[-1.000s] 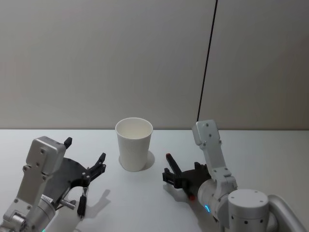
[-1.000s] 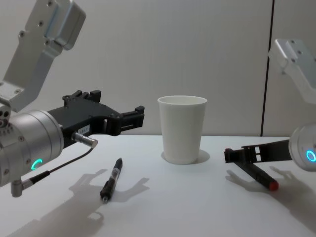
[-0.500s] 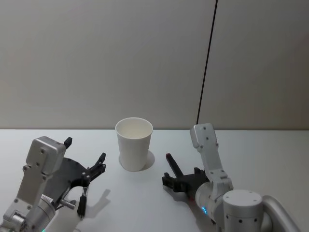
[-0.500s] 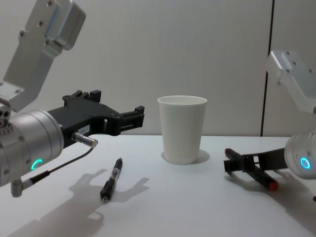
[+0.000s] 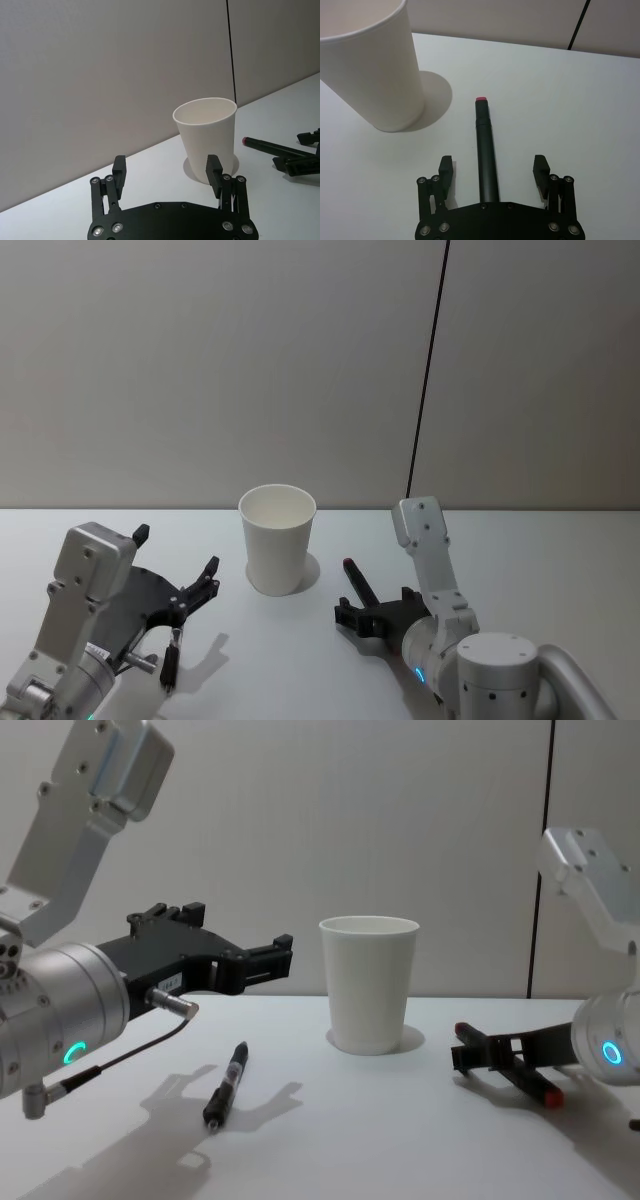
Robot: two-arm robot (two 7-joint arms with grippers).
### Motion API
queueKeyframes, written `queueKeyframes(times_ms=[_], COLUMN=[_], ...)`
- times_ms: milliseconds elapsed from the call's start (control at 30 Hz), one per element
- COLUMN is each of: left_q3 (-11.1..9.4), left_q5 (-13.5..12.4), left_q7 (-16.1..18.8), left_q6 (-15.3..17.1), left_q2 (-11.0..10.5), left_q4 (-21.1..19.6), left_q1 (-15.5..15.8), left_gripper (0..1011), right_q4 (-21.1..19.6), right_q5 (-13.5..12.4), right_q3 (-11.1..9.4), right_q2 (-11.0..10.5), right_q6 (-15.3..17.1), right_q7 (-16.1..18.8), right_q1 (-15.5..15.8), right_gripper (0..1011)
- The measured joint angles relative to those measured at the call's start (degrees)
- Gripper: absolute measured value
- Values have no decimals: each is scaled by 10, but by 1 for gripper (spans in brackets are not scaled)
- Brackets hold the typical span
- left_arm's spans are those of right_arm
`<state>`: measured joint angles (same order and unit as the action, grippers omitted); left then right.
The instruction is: Place the pen into the pen holder.
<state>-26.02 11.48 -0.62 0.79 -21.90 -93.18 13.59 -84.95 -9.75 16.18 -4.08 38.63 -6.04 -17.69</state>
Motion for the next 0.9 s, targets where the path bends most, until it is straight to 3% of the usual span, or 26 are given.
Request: queueKeyframes(times_ms=[900], left_q3=[0], left_q5=[0], left_q7=[0], left_q6=[0], left_q2=[0], left_q4=[0], left_q1=[0], left_gripper=[1003], right_q4=[1], right_q5=[6], right_q3=[2], right_q2=[-2], right_q6=[-7], right_q7=[5], right_q1=[3], right_gripper=[834])
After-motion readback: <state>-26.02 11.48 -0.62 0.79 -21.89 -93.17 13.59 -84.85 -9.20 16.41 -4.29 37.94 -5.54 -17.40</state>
